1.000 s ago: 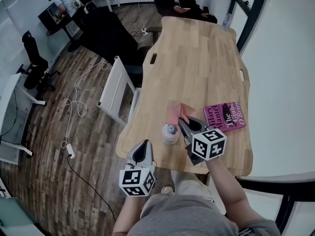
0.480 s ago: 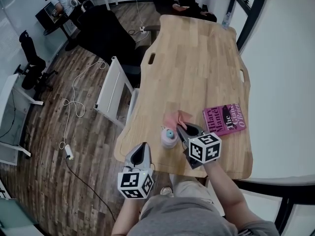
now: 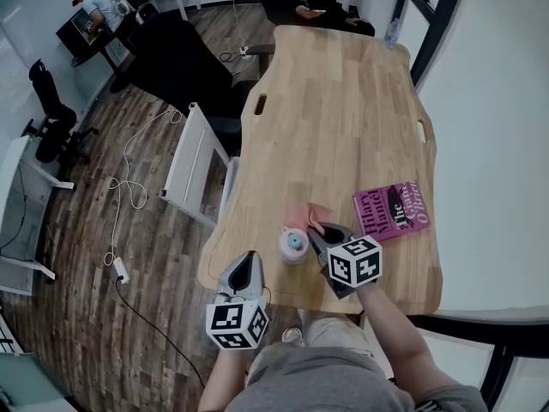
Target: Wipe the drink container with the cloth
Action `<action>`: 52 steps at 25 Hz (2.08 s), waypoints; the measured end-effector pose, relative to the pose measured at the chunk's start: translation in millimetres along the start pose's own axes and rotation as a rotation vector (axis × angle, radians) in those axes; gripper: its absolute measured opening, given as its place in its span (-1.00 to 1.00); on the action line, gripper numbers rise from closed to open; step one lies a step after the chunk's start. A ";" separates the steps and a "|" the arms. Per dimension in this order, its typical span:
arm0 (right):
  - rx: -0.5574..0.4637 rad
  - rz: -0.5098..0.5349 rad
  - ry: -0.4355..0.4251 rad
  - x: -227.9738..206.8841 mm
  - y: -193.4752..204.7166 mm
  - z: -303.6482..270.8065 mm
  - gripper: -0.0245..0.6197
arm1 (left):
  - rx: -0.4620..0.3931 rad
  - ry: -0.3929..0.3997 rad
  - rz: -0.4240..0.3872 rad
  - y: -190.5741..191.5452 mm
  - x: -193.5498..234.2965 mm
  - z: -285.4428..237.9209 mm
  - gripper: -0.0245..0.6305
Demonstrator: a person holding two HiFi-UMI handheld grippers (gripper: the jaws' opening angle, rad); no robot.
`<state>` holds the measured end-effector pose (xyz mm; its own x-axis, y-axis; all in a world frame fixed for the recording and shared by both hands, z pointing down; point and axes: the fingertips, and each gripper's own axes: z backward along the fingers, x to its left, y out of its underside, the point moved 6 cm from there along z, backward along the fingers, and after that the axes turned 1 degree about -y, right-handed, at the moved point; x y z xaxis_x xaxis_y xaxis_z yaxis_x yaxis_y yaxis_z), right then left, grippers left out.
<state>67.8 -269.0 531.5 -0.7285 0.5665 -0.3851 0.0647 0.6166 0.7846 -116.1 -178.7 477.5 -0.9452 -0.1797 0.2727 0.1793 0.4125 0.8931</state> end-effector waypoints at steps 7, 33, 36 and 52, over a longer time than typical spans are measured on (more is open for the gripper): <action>0.041 -0.009 0.004 -11.1 15.7 -8.6 -0.83 | 0.006 -0.005 0.004 2.8 -0.1 -6.7 -0.92; 0.281 -0.014 0.049 -44.9 91.9 -45.6 -0.83 | 0.015 -0.055 0.025 12.3 8.7 -14.2 -0.92; 0.292 -0.017 0.059 -46.7 95.3 -46.1 -0.83 | 0.010 -0.052 0.023 9.9 7.0 -13.1 -0.92; 0.072 -0.019 0.193 -46.0 54.3 9.2 -0.83 | -0.038 -0.031 0.010 -7.6 1.8 14.4 -0.92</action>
<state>111.1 -256.5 587.3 -0.8469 0.4434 -0.2934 0.0934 0.6673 0.7389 -123.1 -169.3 466.0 -0.9514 -0.1474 0.2705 0.1980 0.3802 0.9035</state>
